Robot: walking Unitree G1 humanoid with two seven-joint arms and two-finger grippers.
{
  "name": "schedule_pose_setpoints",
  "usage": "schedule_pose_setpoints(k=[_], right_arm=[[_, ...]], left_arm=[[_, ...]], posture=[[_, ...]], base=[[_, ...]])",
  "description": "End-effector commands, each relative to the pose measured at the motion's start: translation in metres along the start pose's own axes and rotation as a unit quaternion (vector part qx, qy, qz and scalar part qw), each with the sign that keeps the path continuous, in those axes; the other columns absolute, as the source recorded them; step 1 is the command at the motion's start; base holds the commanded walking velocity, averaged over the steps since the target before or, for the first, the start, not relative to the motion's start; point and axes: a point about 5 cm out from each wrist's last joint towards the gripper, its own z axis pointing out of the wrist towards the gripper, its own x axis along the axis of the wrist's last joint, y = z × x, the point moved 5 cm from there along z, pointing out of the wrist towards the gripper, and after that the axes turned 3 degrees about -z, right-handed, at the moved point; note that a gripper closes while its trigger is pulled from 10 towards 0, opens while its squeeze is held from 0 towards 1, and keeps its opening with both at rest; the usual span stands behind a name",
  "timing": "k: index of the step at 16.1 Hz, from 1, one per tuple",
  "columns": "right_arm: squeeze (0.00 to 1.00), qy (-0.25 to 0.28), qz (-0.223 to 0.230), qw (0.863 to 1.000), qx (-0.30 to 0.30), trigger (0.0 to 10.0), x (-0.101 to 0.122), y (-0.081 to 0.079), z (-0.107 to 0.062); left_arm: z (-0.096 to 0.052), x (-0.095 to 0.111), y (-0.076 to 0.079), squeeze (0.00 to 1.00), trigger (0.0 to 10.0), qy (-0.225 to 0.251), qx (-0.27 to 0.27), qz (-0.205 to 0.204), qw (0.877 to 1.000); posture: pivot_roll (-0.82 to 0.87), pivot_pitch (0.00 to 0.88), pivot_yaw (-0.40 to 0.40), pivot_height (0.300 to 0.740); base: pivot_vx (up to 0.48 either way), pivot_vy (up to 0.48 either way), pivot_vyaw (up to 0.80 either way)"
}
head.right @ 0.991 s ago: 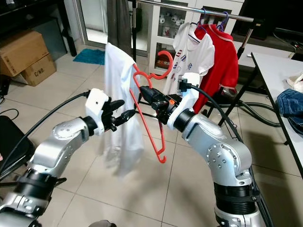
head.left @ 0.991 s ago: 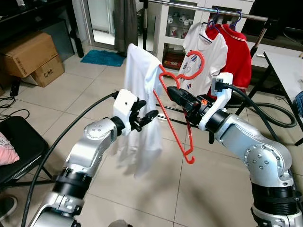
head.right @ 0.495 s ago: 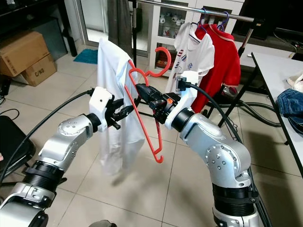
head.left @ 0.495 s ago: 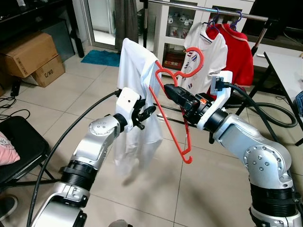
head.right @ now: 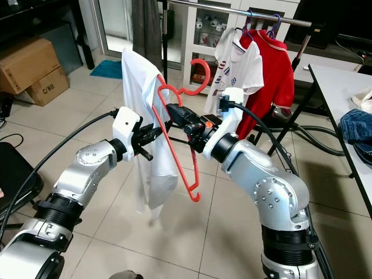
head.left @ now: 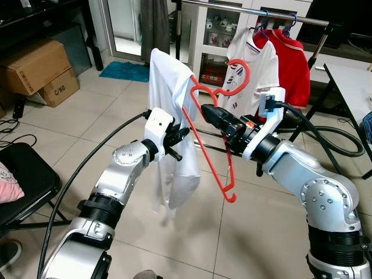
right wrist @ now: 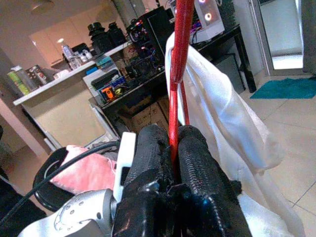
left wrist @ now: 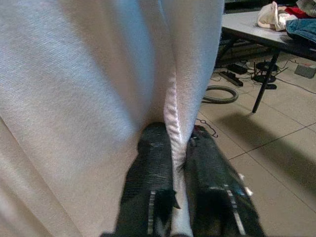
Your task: Hang hanger
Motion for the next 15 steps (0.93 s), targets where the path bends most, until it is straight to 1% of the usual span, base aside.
schedule_pose_setpoints(k=[1, 3, 7, 9, 10, 12, 14, 15], right_arm=[[0.00, 0.020, -0.007, 1.000, 0.015, 10.0, 0.013, -0.007, 0.000], [0.00, 0.021, -0.004, 1.000, 0.013, 10.0, 0.013, -0.007, -0.001], [0.00, 0.020, 0.003, 1.000, 0.001, 10.0, 0.012, -0.003, 0.000], [0.00, 0.021, 0.005, 1.000, -0.003, 10.0, 0.012, -0.001, 0.000], [0.00, 0.021, 0.007, 1.000, -0.009, 10.0, 0.012, 0.000, 0.000], [0.00, 0.014, 0.015, 0.999, -0.043, 10.0, 0.009, 0.012, 0.000], [0.00, 0.007, 0.042, 0.994, -0.097, 10.0, 0.001, 0.029, -0.001], [0.00, 0.004, 0.057, 0.991, -0.120, 10.0, -0.003, 0.037, -0.001]], left_arm=[[0.002, 0.005, -0.001, 0.00, 0.0, 0.004, -0.001, 0.006, 1.000], [0.001, 0.004, -0.001, 0.00, 0.0, 0.008, 0.001, 0.004, 1.000], [0.001, 0.005, 0.002, 0.00, 0.0, 0.018, -0.004, 0.000, 1.000], [-0.001, 0.006, 0.002, 0.00, 0.0, 0.028, 0.002, -0.003, 1.000], [-0.002, 0.008, 0.004, 0.00, 0.0, 0.034, 0.000, 0.002, 0.999], [-0.006, 0.016, 0.012, 0.00, 0.0, 0.050, -0.014, 0.021, 0.998], [-0.011, 0.025, 0.027, 0.00, 0.0, 0.071, -0.033, 0.035, 0.996], [-0.012, 0.027, 0.038, 0.00, 0.0, 0.077, -0.046, 0.038, 0.995]], posture=[[0.03, 0.000, -0.018, 0.740], [0.03, 0.000, -0.018, 0.740], [0.04, 0.000, -0.018, 0.740], [0.04, 0.000, -0.018, 0.740], [0.04, 0.000, -0.017, 0.740], [0.04, 0.000, -0.017, 0.740], [0.05, 0.000, -0.016, 0.740], [0.05, 0.000, -0.016, 0.740]], base=[[0.000, 0.000, 0.00], [0.000, 0.000, 0.00], [0.000, 0.000, 0.00], [0.000, 0.000, 0.00], [0.000, 0.000, 0.00], [0.000, 0.000, 0.00], [0.000, 0.000, 0.00], [0.000, 0.000, 0.00]])
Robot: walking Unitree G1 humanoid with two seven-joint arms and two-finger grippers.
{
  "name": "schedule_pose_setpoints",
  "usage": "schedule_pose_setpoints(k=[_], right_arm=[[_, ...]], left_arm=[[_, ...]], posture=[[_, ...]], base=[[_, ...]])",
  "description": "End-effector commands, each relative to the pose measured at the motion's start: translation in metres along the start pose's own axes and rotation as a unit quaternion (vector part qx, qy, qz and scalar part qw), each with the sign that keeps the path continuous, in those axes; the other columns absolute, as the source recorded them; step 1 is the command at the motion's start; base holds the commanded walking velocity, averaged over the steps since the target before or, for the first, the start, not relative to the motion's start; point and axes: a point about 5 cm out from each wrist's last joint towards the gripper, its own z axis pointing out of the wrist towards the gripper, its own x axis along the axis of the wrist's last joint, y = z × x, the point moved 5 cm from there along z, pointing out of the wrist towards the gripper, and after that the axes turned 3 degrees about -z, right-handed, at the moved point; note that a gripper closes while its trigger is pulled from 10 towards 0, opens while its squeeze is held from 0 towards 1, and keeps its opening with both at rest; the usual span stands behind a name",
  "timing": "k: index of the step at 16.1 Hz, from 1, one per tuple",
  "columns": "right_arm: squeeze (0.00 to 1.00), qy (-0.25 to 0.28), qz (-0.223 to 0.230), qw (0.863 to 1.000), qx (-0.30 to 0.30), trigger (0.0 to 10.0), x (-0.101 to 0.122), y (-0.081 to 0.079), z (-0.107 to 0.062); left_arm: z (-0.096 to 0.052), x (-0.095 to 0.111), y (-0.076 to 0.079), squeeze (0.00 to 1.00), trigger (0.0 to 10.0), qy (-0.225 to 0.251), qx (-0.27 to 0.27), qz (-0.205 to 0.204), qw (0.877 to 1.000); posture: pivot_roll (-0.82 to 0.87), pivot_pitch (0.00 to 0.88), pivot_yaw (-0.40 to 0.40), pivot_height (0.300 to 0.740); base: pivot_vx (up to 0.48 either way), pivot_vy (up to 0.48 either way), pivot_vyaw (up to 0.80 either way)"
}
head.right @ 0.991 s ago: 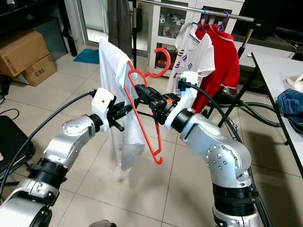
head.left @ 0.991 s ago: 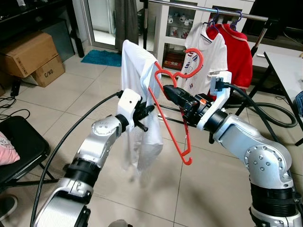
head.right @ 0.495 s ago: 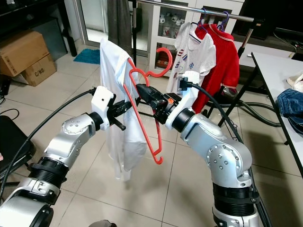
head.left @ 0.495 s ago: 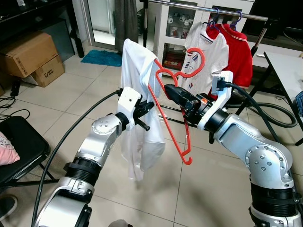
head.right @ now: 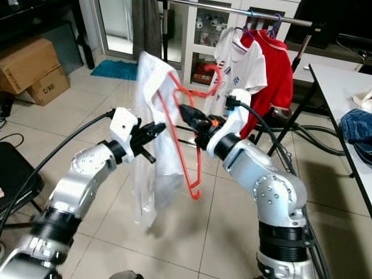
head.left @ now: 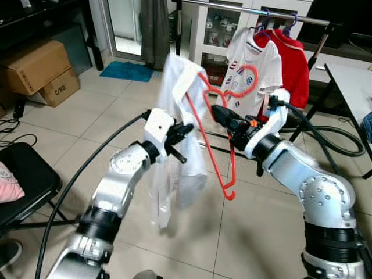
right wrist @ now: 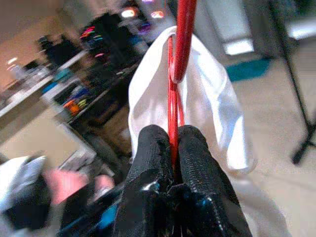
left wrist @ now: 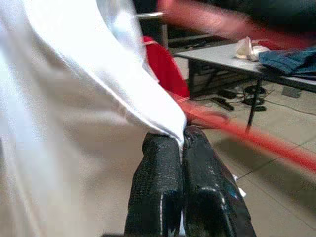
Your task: Hang hanger
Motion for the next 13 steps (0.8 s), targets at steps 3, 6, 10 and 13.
schedule_pose_setpoints(k=[3, 6, 10, 13], right_arm=[[0.00, 0.002, 0.046, 0.996, -0.077, 10.0, 0.002, 0.025, 0.005], [0.00, -0.006, 0.038, 0.992, -0.120, 10.0, 0.000, 0.038, 0.006], [0.00, -0.007, -0.037, 0.980, -0.198, 10.0, 0.008, 0.057, 0.005], [0.00, 0.017, -0.116, 0.961, -0.249, 10.0, 0.027, 0.068, 0.004]], left_arm=[[0.003, 0.003, 0.030, 0.00, 0.0, 0.004, -0.041, 0.010, 0.999], [0.002, 0.003, 0.036, 0.00, 0.0, 0.002, -0.045, 0.011, 0.999], [0.000, 0.003, 0.039, 0.00, 0.0, -0.005, -0.047, 0.015, 0.999], [0.000, 0.003, 0.041, 0.00, 0.0, -0.008, -0.047, 0.015, 0.999]], posture=[[0.05, 0.000, -0.016, 0.740], [0.06, 0.000, -0.016, 0.740], [0.05, 0.000, -0.014, 0.740], [0.05, 0.000, -0.015, 0.740]], base=[[0.000, 0.000, 0.00], [0.000, 0.000, 0.00], [0.000, 0.000, 0.00], [0.000, 0.000, 0.00]])
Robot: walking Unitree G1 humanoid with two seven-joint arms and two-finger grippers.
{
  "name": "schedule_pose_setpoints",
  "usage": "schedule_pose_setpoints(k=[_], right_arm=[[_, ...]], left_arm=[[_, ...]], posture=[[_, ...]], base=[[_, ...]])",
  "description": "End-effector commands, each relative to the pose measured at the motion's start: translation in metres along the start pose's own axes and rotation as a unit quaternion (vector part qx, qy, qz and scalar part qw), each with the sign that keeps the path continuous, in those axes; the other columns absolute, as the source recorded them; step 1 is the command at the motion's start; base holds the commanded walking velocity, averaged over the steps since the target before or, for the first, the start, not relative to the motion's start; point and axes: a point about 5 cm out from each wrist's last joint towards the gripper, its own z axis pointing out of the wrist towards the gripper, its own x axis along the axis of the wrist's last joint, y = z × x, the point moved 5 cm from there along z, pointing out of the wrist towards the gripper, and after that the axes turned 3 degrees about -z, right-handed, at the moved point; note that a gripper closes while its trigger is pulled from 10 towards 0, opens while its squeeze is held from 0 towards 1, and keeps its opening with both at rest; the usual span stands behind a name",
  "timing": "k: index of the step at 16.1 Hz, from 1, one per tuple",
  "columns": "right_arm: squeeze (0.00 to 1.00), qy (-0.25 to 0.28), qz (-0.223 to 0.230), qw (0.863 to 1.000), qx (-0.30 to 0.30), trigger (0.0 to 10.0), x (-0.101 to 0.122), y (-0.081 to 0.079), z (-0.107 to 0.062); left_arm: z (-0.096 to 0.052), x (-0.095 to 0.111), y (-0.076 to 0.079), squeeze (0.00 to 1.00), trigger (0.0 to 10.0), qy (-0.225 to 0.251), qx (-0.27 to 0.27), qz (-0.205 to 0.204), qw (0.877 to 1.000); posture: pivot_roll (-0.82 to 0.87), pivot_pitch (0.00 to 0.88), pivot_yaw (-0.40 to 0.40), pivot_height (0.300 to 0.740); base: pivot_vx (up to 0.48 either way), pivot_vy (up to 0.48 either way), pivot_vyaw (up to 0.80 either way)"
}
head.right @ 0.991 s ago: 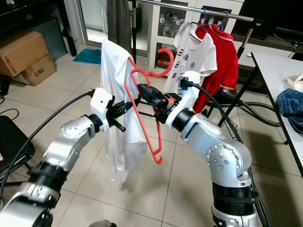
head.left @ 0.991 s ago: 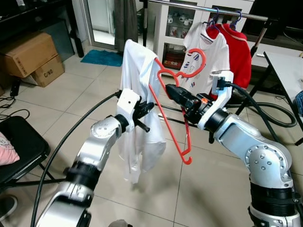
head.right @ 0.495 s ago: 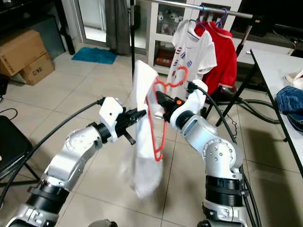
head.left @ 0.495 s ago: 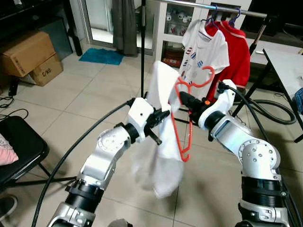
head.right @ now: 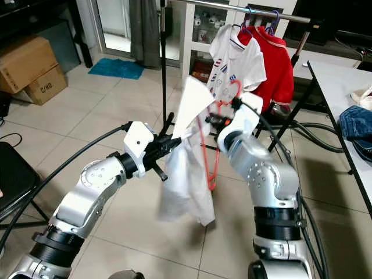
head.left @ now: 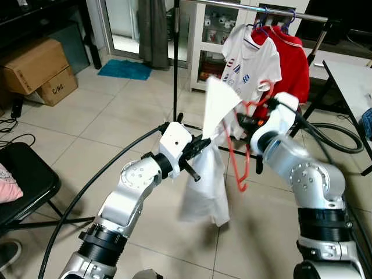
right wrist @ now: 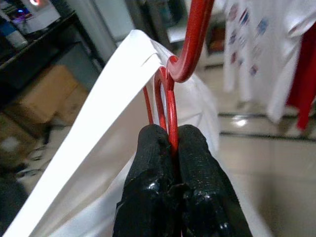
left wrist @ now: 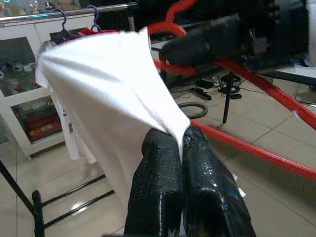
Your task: Hang hanger
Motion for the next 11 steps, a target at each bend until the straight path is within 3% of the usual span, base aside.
schedule_pose_setpoints(k=[1, 2, 4, 6, 9, 11], right_arm=[[0.00, 0.061, -0.042, 0.997, -0.037, 10.0, 0.028, 0.009, -0.001], [0.00, 0.094, -0.072, 0.992, -0.043, 10.0, 0.042, 0.006, -0.003], [0.00, 0.081, -0.097, 0.990, -0.055, 10.0, 0.040, 0.006, -0.002], [0.00, 0.064, -0.066, 0.992, -0.090, 10.0, 0.031, 0.016, 0.000], [0.00, 0.081, -0.032, 0.990, -0.110, 10.0, 0.035, 0.022, 0.000], [0.00, 0.098, 0.020, 0.992, -0.072, 10.0, 0.041, 0.012, 0.001]], left_arm=[[0.001, 0.006, 0.003, 0.00, 0.0, 0.006, -0.004, 0.008, 1.000], [0.000, 0.004, -0.001, 0.00, 0.0, 0.000, 0.006, 0.007, 1.000], [-0.001, 0.003, -0.006, 0.00, 0.0, -0.005, 0.020, 0.008, 1.000], [0.000, 0.004, -0.002, 0.00, 0.0, -0.005, 0.010, 0.004, 1.000], [0.002, 0.000, 0.011, 0.00, 0.0, -0.014, -0.021, 0.003, 1.000], [0.001, -0.010, 0.009, 0.00, 0.0, -0.038, -0.014, 0.006, 0.999]], posture=[[0.05, 0.000, -0.017, 0.740], [0.05, 0.000, -0.018, 0.740], [0.06, 0.000, -0.020, 0.740], [0.06, 0.000, -0.021, 0.740], [0.06, 0.000, -0.021, 0.740], [0.06, 0.000, -0.019, 0.740]], base=[[0.000, 0.000, 0.00], [0.000, 0.000, 0.00], [0.000, 0.000, 0.00], [0.000, 0.000, 0.00], [0.000, 0.000, 0.00], [0.000, 0.000, 0.00]])
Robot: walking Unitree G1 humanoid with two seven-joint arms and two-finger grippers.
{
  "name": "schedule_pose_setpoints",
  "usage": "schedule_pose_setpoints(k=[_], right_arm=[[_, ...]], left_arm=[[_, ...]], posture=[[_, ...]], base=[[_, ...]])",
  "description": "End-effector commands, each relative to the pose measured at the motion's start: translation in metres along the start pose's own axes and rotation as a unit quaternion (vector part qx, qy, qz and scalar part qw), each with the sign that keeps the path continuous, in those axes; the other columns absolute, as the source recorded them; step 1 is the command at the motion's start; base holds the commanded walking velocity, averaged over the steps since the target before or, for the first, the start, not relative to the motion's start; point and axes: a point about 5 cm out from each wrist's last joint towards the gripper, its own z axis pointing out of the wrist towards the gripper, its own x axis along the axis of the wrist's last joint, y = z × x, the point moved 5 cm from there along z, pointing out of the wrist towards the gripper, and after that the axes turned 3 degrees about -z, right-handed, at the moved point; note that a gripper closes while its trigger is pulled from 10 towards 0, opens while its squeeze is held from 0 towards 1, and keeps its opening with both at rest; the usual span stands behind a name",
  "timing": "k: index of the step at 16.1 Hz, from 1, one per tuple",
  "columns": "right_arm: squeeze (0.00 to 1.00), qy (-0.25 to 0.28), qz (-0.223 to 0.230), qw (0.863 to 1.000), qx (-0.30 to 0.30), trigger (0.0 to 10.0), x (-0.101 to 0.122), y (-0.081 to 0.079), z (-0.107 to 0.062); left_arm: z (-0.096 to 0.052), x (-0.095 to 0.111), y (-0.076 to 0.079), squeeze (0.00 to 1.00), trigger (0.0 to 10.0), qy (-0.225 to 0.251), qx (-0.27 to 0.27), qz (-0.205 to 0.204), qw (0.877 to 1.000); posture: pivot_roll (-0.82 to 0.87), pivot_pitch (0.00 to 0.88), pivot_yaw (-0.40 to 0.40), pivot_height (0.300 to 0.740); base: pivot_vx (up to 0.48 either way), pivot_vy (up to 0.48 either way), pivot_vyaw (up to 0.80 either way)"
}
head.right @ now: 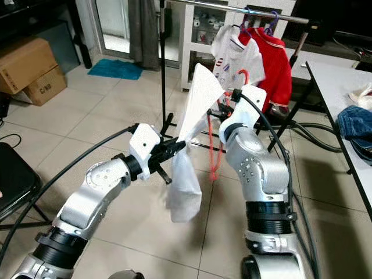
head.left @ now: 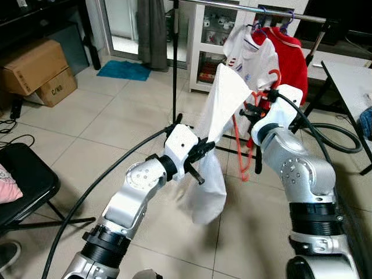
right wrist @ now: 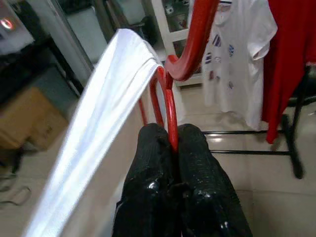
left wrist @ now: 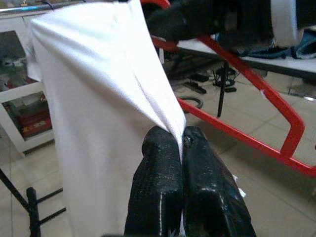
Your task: Hang hanger
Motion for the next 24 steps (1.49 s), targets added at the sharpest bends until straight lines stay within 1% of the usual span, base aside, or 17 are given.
schedule_pose_setpoints(k=[1, 2, 3, 4, 5, 6, 8, 12, 14, 17, 18, 19, 20, 21, 22, 23, 24], right_arm=[[0.00, 0.069, 0.054, 0.996, 0.016, 10.0, 0.037, 0.000, -0.002], [0.00, 0.069, 0.054, 0.996, 0.016, 10.0, 0.037, 0.000, -0.002], [0.00, 0.076, 0.062, 0.994, 0.039, 10.0, 0.040, -0.008, -0.004], [0.00, 0.080, 0.061, 0.993, 0.056, 10.0, 0.041, -0.014, -0.006], [0.00, 0.084, 0.060, 0.992, 0.069, 10.0, 0.043, -0.018, -0.007], [0.00, 0.091, 0.051, 0.989, 0.101, 10.0, 0.045, -0.029, -0.010], [0.00, 0.092, 0.043, 0.988, 0.113, 10.0, 0.045, -0.032, -0.010], [0.00, 0.097, 0.039, 0.988, 0.113, 10.0, 0.043, -0.029, -0.009], [0.00, 0.101, 0.031, 0.988, 0.116, 10.0, 0.043, -0.028, -0.009], [0.00, 0.106, 0.000, 0.986, 0.129, 10.0, 0.042, -0.022, -0.009], [0.00, 0.103, -0.033, 0.982, 0.158, 10.0, 0.042, -0.024, -0.010], [0.00, 0.099, -0.053, 0.978, 0.176, 10.0, 0.041, -0.026, -0.012], [0.00, 0.089, -0.092, 0.965, 0.230, 10.0, 0.038, -0.031, -0.018], [0.00, 0.083, -0.115, 0.954, 0.264, 10.0, 0.036, -0.033, -0.023], [0.00, 0.079, -0.124, 0.949, 0.280, 10.0, 0.035, -0.034, -0.025], [0.00, 0.070, -0.153, 0.934, 0.316, 10.0, 0.032, -0.035, -0.032], [0.00, 0.056, -0.190, 0.914, 0.353, 10.0, 0.027, -0.035, -0.039]], left_arm=[[-0.003, -0.015, -0.002, 0.00, 0.0, -0.035, 0.001, 0.003, 0.999], [-0.003, -0.015, -0.002, 0.00, 0.0, -0.035, 0.001, 0.003, 0.999], [-0.005, -0.020, -0.006, 0.00, 1.1, -0.047, 0.008, 0.007, 0.999], [-0.005, -0.021, -0.008, 0.00, 10.0, -0.049, 0.011, 0.004, 0.999], [-0.005, -0.020, -0.008, 0.00, 10.0, -0.046, 0.007, -0.005, 0.999], [-0.007, -0.015, -0.008, 1.00, 10.0, -0.032, -0.002, -0.019, 0.999], [-0.011, -0.012, -0.008, 1.00, 10.0, -0.029, -0.016, -0.018, 0.999], [-0.016, -0.014, -0.001, 1.00, 10.0, -0.032, -0.049, -0.020, 0.998], [-0.022, -0.008, -0.005, 1.00, 10.0, -0.023, -0.053, -0.018, 0.998], [-0.046, 0.019, -0.021, 1.00, 10.0, 0.011, -0.079, -0.016, 0.997], [-0.059, 0.033, -0.031, 1.00, 10.0, 0.019, -0.087, -0.010, 0.996], [-0.065, 0.042, -0.037, 1.00, 10.0, 0.023, -0.093, -0.005, 0.995], [-0.081, 0.064, -0.051, 1.00, 10.0, 0.026, -0.108, 0.013, 0.994], [-0.089, 0.077, -0.059, 1.00, 10.0, 0.024, -0.117, 0.026, 0.993], [-0.092, 0.082, -0.062, 1.00, 10.0, 0.023, -0.120, 0.034, 0.992], [-0.098, 0.096, -0.074, 1.00, 10.0, 0.020, -0.118, 0.058, 0.991], [-0.103, 0.110, -0.086, 0.95, 10.0, 0.014, -0.117, 0.075, 0.990]], posture=[[0.06, 0.000, -0.019, 0.740], [0.06, 0.000, -0.019, 0.740], [0.06, 0.000, -0.019, 0.740], [0.06, 0.000, -0.019, 0.740], [0.06, 0.000, -0.019, 0.740], [0.06, 0.000, -0.018, 0.740], [0.06, 0.000, -0.018, 0.740], [0.07, 0.000, -0.019, 0.740], [0.07, 0.000, -0.020, 0.740], [0.07, 0.000, -0.019, 0.740], [0.08, 0.000, -0.024, 0.740], [0.09, 0.000, -0.030, 0.740], [0.10, 0.000, -0.038, 0.740], [0.10, 0.000, -0.041, 0.740], [0.10, 0.000, -0.041, 0.740], [0.11, 0.000, -0.045, 0.740], [0.11, 0.000, -0.045, 0.740]], base=[[0.000, 0.000, 0.00], [0.000, 0.000, 0.00], [0.000, 0.000, 0.00], [0.000, 0.000, 0.00], [0.000, 0.000, 0.00], [0.000, 0.000, 0.00], [0.000, 0.000, 0.00], [0.000, 0.000, 0.00], [0.000, 0.000, 0.00], [0.000, 0.000, 0.00], [0.000, 0.000, 0.00], [0.000, 0.000, 0.00], [0.000, 0.000, 0.00], [0.000, 0.000, 0.00], [0.000, 0.000, 0.00], [0.000, 0.000, 0.00], [0.000, 0.000, 0.00]])
